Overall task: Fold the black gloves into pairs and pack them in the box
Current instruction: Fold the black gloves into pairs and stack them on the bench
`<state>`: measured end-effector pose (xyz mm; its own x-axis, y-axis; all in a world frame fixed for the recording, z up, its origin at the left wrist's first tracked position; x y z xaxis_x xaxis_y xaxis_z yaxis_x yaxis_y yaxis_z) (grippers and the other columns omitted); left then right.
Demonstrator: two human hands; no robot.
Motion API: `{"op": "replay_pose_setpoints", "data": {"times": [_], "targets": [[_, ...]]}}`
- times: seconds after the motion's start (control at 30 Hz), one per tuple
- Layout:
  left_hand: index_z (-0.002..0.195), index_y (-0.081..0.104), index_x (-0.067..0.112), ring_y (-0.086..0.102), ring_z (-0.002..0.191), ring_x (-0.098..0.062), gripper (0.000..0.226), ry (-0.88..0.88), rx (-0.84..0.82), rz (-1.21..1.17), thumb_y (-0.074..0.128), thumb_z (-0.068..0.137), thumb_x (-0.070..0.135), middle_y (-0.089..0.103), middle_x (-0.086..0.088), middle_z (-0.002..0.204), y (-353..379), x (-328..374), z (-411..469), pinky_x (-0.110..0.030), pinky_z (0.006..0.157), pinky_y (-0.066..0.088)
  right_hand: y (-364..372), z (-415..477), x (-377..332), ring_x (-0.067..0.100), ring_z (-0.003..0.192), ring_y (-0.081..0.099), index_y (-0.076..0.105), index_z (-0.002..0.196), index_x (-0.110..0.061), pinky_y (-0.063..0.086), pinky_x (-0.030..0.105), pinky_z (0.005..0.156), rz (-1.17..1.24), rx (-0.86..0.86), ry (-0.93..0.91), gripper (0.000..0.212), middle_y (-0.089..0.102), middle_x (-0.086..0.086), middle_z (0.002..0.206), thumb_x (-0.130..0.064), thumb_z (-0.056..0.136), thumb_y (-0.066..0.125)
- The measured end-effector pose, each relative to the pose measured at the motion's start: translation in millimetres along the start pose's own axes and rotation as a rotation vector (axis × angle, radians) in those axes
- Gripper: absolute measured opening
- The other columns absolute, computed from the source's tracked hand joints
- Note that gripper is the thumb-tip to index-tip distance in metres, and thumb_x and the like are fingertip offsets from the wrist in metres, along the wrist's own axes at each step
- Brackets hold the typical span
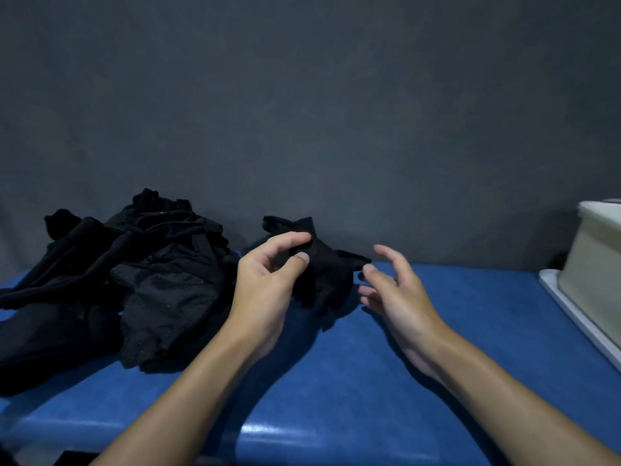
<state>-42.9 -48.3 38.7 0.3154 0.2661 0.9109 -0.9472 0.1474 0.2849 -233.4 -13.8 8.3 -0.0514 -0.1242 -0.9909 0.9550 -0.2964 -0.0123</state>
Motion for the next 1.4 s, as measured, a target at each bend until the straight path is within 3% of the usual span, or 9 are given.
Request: {"op": "replay_pose_setpoints", "data": {"times": [0.2, 0.33, 0.5, 0.63, 0.73, 0.83, 1.07, 1.2, 1.4], "targets": [[0.114, 0.071, 0.021, 0.060, 0.088, -0.036, 0.046, -0.018, -0.108, 0.046, 0.049, 0.093, -0.013, 0.070, -0.010, 0.103, 25.1, -1.3, -18.1, -0.063, 0.089, 0.050, -13.4, -20.5, -10.6, 0.018, 0.090, 0.065, 0.046, 0.132, -0.039, 0.052, 0.033, 0.088, 0.056, -0.059, -0.065, 0.049, 0.063, 0.014, 0.085, -0.018, 0.092, 0.065], [0.124, 0.065, 0.019, 0.069, 0.106, -0.025, 0.054, -0.066, -0.229, 0.042, 0.043, 0.092, -0.019, 0.069, -0.003, 0.124, 43.8, -4.6, -28.6, -0.040, 0.089, 0.054, -29.6, -29.4, -23.1, 0.015, 0.088, 0.069, 0.058, 0.119, -0.033, 0.057, 0.032, 0.083, 0.071, 0.009, -0.134, 0.045, 0.066, 0.010, 0.106, -0.003, 0.087, 0.068], [0.104, 0.070, 0.020, 0.064, 0.073, -0.008, 0.037, -0.117, -0.139, 0.310, 0.048, 0.091, -0.006, 0.063, -0.001, 0.107, 29.6, -15.4, -29.4, -0.026, 0.066, 0.051, -41.2, -28.6, -25.0, -0.002, 0.068, 0.064, 0.052, 0.127, -0.026, 0.053, 0.018, 0.064, -0.074, -0.017, -0.095, 0.047, 0.065, 0.006, 0.100, 0.001, 0.089, 0.062], [0.105, 0.064, 0.035, 0.056, 0.095, 0.005, 0.029, 0.034, -0.271, 0.746, 0.052, 0.096, 0.011, 0.050, 0.016, 0.113, 32.0, -22.0, -28.7, -0.012, 0.087, 0.043, -50.0, -26.1, 4.1, 0.000, 0.064, 0.051, 0.043, 0.136, -0.032, 0.040, 0.014, 0.060, -0.536, -0.133, 0.029, 0.053, 0.048, -0.005, 0.081, -0.020, 0.090, 0.067], [0.120, 0.062, 0.035, 0.049, 0.119, 0.003, 0.026, 0.055, -0.408, 0.833, 0.051, 0.100, 0.023, 0.050, 0.022, 0.121, 41.6, -37.2, -34.1, -0.020, 0.104, 0.037, -55.0, -24.1, 10.2, 0.009, 0.070, 0.048, 0.041, 0.134, -0.037, 0.036, 0.018, 0.063, -0.556, -0.166, 0.067, 0.055, 0.045, -0.002, 0.083, -0.025, 0.088, 0.069], [0.129, 0.059, 0.027, 0.045, 0.118, 0.009, 0.030, 0.118, -0.468, 0.890, 0.049, 0.102, 0.023, 0.052, 0.017, 0.129, 53.4, -40.9, -35.3, -0.004, 0.101, 0.030, -55.3, -21.4, 11.9, 0.017, 0.080, 0.058, 0.040, 0.135, -0.035, 0.046, 0.024, 0.072, -0.575, -0.205, 0.063, 0.063, 0.056, 0.006, 0.093, -0.017, 0.085, 0.072], [0.132, 0.056, 0.038, 0.047, 0.120, -0.011, 0.034, 0.151, -0.572, 1.300, 0.038, 0.102, 0.041, 0.055, 0.012, 0.122, 68.0, -55.8, -37.4, -0.041, 0.107, 0.030, -63.1, -13.9, 1.9, 0.001, 0.075, 0.054, 0.044, 0.126, -0.031, 0.045, 0.017, 0.075, -0.776, -0.130, -0.090, 0.052, 0.058, -0.005, 0.098, -0.004, 0.086, 0.064], [0.117, 0.063, 0.039, 0.049, 0.102, -0.015, 0.036, 0.167, -0.536, 1.476, 0.032, 0.101, 0.047, 0.052, 0.010, 0.098, 61.8, -48.3, -37.4, -0.044, 0.101, 0.032, -77.1, -13.6, -6.6, 0.013, 0.113, 0.049, 0.051, 0.126, -0.031, 0.031, 0.033, 0.096, -1.064, 0.017, -0.116, 0.038, 0.053, -0.009, 0.115, -0.029, 0.090, 0.063], [0.082, 0.056, 0.024, 0.044, 0.106, -0.011, 0.033, 0.298, -0.495, 1.445, 0.038, 0.100, 0.045, 0.047, 0.013, 0.108, 62.0, -39.4, -35.9, -0.036, 0.093, 0.032, -49.4, -22.5, -10.3, 0.007, 0.087, 0.059, 0.059, 0.101, -0.035, 0.039, 0.037, 0.097, -1.008, -0.114, -0.159, 0.021, 0.065, -0.011, 0.088, -0.051, 0.088, 0.061]]}}
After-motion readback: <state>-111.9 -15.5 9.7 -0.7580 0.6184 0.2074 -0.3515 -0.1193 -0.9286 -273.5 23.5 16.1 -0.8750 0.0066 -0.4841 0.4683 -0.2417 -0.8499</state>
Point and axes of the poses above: each hand's wrist, its own z-axis towards the middle knuckle, its own y-axis out of the palm, x = y × z, the point moved 10 cm from there along z, towards the middle knuckle
